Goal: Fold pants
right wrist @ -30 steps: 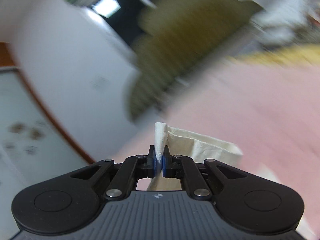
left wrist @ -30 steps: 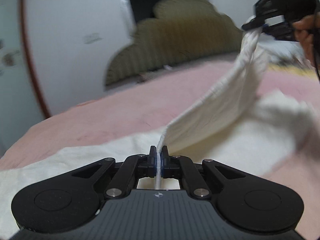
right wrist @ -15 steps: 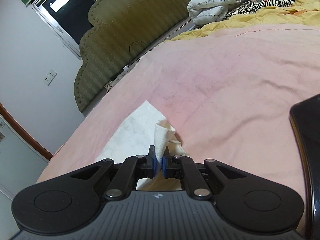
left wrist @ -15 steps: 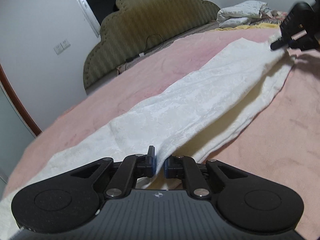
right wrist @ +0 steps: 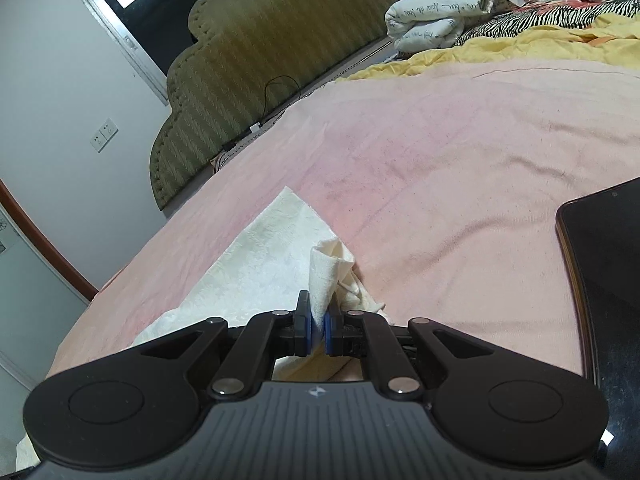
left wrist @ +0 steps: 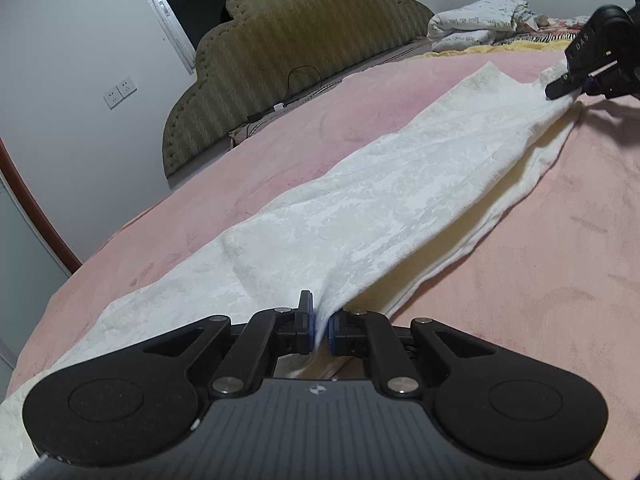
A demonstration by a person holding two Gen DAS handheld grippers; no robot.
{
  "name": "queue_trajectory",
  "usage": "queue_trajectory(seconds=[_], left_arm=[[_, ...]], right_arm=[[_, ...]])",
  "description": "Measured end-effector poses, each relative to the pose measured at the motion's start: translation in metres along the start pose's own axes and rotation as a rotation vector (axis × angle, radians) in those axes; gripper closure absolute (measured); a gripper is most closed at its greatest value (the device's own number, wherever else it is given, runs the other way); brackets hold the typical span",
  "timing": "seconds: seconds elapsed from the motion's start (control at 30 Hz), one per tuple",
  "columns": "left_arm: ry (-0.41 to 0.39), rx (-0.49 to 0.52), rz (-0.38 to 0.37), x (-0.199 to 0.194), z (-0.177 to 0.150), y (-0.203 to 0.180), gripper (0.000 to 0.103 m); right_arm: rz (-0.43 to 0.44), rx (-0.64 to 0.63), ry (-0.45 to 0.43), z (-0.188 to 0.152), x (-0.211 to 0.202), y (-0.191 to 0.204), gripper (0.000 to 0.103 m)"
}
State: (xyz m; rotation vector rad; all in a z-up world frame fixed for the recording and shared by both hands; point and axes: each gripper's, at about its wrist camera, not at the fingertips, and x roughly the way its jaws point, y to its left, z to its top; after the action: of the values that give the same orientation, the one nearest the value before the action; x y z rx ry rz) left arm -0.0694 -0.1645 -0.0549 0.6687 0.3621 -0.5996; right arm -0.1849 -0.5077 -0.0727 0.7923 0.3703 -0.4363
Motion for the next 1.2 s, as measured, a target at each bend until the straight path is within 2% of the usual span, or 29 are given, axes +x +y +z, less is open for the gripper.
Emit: queue_trajectory(seconds=[0.1, 0.2, 0.27, 0.33, 0.37, 0.43, 0.5, 0.57, 0.63, 0.67, 0.73, 0.77, 0.83, 0.87, 0.97, 1.2], left_arm=[[0.007, 0.013, 0.004, 0.003, -0.001, -0.003, 0.092], [0.008, 0.035, 0.009, 0.004, -0.001, -0.004, 0.087], [0.004, 0.036, 0.009, 0.0, 0.0, -0.005, 0.079], [0.007, 0.025, -0.006, -0.004, 0.0, -0.003, 0.075], [0.003, 0.017, -0.02, -0.007, 0.0, -0.001, 0.075], [-0.008, -0.001, -0.057, -0.015, 0.001, 0.003, 0.074], [-0.017, -0.017, -0.088, -0.022, 0.002, 0.006, 0.073], [-0.028, -0.032, -0.114, -0.029, 0.003, 0.009, 0.066], [-0.035, -0.046, -0.117, -0.035, 0.002, 0.015, 0.062], [-0.035, -0.052, -0.107, -0.038, 0.0, 0.018, 0.06], [-0.028, -0.072, -0.082, -0.042, -0.005, 0.03, 0.057], [-0.022, -0.091, -0.063, -0.045, -0.008, 0.038, 0.054], [-0.007, -0.142, -0.006, -0.05, -0.016, 0.06, 0.052], [0.008, -0.177, 0.029, -0.052, -0.021, 0.073, 0.052], [0.064, -0.322, 0.126, -0.059, -0.04, 0.118, 0.052], [0.183, -0.656, 0.384, -0.09, -0.104, 0.226, 0.052]], right_arm=[[-0.007, -0.014, -0.006, 0.001, 0.004, 0.001, 0.095], [0.004, 0.032, -0.004, 0.003, 0.004, -0.003, 0.092], [-0.039, 0.026, -0.069, 0.004, -0.007, 0.001, 0.085], [-0.194, -0.052, -0.182, 0.004, -0.022, 0.016, 0.079], [-0.239, -0.099, -0.235, 0.003, -0.029, 0.025, 0.079], [-0.214, -0.185, -0.288, 0.002, -0.038, 0.043, 0.079], [-0.145, -0.293, -0.243, 0.0, -0.034, 0.067, 0.079], [-0.047, -0.394, -0.124, -0.008, -0.02, 0.091, 0.078], [0.072, -0.457, 0.015, -0.024, -0.003, 0.11, 0.072], [0.097, -0.485, 0.086, -0.032, 0.007, 0.117, 0.069], [0.053, -0.556, 0.195, -0.051, 0.029, 0.126, 0.061], [0.012, -0.596, 0.189, -0.061, 0.035, 0.129, 0.061], [-0.055, -0.627, 0.111, -0.072, 0.029, 0.142, 0.058], [-0.056, -0.653, 0.074, -0.078, 0.024, 0.155, 0.058], [0.1, -0.781, 0.013, -0.101, 0.007, 0.203, 0.058], [0.519, -1.073, 0.024, -0.204, -0.017, 0.325, 0.059]])
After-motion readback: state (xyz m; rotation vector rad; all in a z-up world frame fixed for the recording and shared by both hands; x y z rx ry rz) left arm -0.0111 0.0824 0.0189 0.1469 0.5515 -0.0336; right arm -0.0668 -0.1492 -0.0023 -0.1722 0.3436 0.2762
